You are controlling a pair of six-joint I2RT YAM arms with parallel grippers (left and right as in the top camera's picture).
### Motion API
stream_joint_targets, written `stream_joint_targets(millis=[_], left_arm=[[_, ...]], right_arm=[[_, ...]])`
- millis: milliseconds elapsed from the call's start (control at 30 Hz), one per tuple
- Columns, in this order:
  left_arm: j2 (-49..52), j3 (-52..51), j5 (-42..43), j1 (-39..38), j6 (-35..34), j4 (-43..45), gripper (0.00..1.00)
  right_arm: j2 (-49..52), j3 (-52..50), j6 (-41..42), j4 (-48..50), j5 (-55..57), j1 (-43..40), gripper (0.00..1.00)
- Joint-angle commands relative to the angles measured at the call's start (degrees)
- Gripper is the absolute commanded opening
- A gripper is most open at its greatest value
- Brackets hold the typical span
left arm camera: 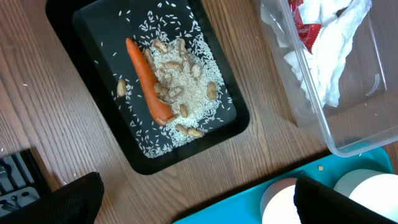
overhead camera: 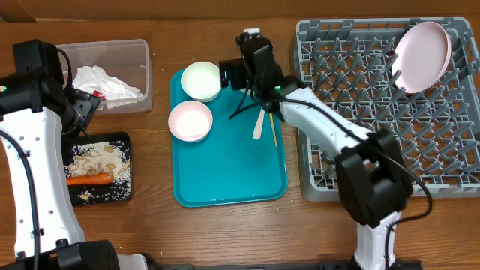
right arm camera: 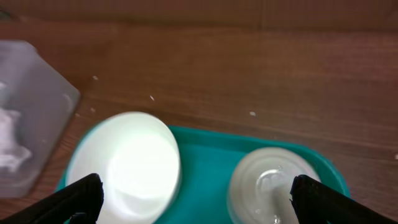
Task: Sort waste into correct bins and load items into the dishwasher rack
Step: 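Move the right gripper to the white cup on the teal tray and grasp it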
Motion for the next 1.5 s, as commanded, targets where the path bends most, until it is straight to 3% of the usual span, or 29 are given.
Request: stream_joint_targets(millis=[0,867,1000,1100,1200,1467], left_arm=[[0.4,0.0,-0.6,0.2,-1.0,-0.1,1.0],[0.4,0.0,-0.6,0.2,-1.0,-0.1,1.0],[0.4,0.0,-0.6,0.2,-1.0,-0.1,1.0],[0.4,0.0,-0.6,0.2,-1.0,-0.1,1.0],[0.4,0.0,-0.6,0.2,-1.0,-0.1,1.0],[0.4,0.0,-0.6,0.2,-1.0,-0.1,1.0]], right_arm=[[-4.4,0.7,1.4,-0.1,-0.9,-2.8,1.0],[9.4,0.6,1.1,1.7,-0.8,-3.5,1.0],[9.3,0.7,1.2,1.8,0.7,-3.5,0.84],[9.0,0.9,1.2,2.0,0.7,-3.5,0.79],[7.5,0.9,1.2,1.5,0.6,-3.6,0.6],[-1.4,1.0,1.2,-0.7,0.7,-4.2,0.59]])
